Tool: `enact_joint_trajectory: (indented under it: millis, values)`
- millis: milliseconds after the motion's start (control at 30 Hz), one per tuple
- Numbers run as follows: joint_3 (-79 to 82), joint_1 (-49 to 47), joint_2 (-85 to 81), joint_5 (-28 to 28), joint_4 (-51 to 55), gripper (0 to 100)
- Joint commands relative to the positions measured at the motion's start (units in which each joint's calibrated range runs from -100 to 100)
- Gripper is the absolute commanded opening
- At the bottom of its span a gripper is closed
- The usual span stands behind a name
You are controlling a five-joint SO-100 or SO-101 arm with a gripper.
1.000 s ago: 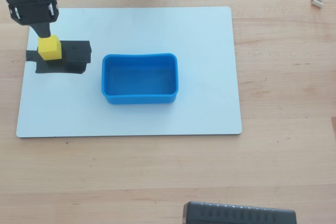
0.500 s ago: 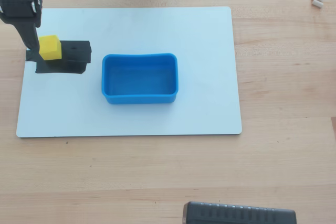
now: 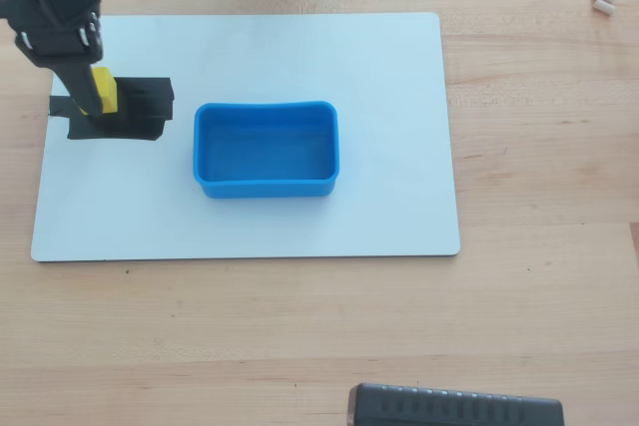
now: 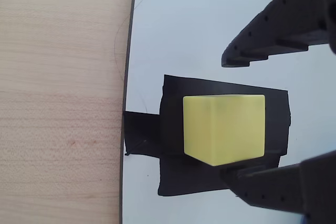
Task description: Pick up yellow cube and drop it in the blue rectangular bin
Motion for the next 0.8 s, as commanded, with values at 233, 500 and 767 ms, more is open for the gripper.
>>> enact_joint_trajectory:
  millis: [233,500,767]
  values:
    - [2.4,-0.3,-0.3,0.0,-4.0,32]
    - [2.4,-0.8,-0.3,-0.3,-3.8,16]
    - [0.8,-3.3,-3.8,-4.2,2.8,16]
